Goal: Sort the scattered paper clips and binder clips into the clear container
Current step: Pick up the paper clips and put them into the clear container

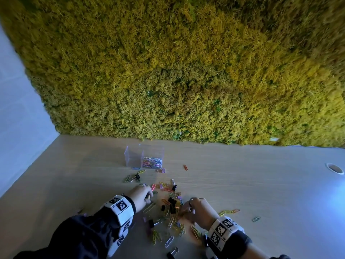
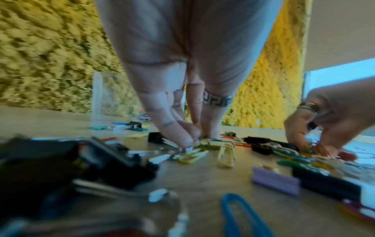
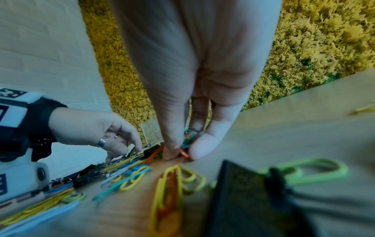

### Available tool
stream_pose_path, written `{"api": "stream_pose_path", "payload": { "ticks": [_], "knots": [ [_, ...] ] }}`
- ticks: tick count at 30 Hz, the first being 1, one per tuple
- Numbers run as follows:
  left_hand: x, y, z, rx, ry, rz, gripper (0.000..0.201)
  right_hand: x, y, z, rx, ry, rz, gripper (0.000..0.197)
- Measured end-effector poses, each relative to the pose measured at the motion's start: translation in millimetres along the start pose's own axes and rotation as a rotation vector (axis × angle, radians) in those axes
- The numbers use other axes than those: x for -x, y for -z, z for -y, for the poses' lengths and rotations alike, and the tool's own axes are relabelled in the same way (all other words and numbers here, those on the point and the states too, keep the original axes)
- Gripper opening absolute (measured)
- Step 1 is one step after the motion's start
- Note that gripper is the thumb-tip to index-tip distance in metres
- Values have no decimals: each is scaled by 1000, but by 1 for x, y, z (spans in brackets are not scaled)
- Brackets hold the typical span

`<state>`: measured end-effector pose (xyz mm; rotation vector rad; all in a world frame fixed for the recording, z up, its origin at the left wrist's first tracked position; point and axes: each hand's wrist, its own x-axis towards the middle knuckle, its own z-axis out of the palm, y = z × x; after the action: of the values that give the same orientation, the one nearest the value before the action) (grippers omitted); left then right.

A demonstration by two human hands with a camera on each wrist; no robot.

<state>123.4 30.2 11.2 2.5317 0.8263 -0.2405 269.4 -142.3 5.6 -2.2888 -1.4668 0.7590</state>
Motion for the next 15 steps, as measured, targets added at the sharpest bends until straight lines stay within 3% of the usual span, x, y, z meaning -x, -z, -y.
{"api": "stream_pose_path", "payload": {
  "ticks": [3,5,9,12,15],
  "knots": [
    [-1,-1,9,-19,-13,-131,32,0,1,-3,-34,-22,-23,24],
    [0,-4,9,-68,-124,-168,32,-1,1,-4,-40,-19,-24,22],
    [2,-4,4,-142,-177,48,58,-5,-4,-10,-51,-42,-28,25],
    [-4,-2,5,-97,-166,76,63,-5,-2,-10,-37,-38,-17,20],
    [-10,2,4,-95,-146,73,56,-6,-1,-9,-40,-38,-12,20]
  ]
}}
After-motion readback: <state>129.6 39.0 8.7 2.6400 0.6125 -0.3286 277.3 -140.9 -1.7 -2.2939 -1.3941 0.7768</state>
